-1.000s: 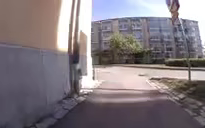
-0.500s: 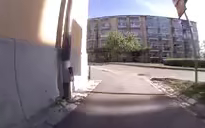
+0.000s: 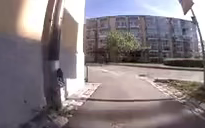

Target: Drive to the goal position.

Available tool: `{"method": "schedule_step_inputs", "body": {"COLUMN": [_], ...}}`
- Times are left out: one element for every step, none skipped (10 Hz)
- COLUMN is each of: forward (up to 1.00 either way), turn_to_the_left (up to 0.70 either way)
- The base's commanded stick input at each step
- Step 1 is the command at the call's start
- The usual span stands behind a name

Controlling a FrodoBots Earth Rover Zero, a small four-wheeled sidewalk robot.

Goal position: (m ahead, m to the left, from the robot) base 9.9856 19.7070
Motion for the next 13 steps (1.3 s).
{"method": "schedule_step_inputs", "body": {"forward": [0.85,0.85,0.85,0.85,0.85,0.85,0.85,0.85,0.85,0.85,0.85,0.85,0.85], "turn_to_the_left": [0.0,0.0,0.0,0.0,0.0,0.0,0.0,0.0,0.0,0.0,0.0,0.0,0.0]}}
